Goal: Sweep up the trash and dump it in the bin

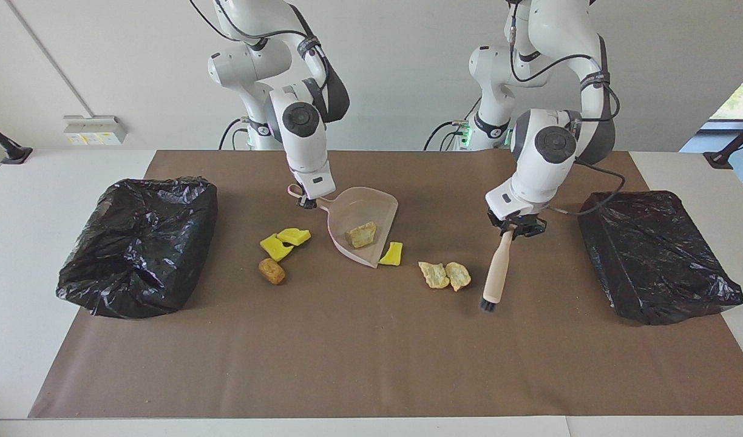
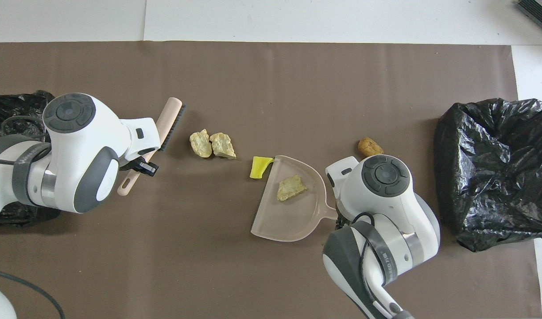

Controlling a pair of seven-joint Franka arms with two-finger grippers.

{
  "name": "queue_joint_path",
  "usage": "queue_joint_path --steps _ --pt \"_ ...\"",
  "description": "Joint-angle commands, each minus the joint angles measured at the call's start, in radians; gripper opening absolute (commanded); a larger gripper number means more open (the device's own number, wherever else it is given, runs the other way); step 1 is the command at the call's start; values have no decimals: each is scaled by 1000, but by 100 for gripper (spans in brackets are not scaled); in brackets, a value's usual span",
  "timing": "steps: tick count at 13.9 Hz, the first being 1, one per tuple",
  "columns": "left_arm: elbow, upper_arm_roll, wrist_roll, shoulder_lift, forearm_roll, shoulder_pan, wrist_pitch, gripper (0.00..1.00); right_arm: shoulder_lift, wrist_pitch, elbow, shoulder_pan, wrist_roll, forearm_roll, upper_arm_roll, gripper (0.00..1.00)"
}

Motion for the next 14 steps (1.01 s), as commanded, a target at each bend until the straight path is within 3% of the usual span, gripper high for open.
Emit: queue_joint_path --steps 1,5,10,14 --pt "12 -14 58 19 23 32 -4 0 -25 34 -47 15 43 -17 3 0" --pt "-41 -23 63 7 15 -43 13 0 -25 40 -58 18 49 -17 3 0" --pt "-149 -26 61 -60 2 -184 43 0 -25 51 -66 20 59 -17 3 0" --pt "-200 -26 54 -103 -75 -299 40 0 -25 49 -64 20 70 -19 5 0"
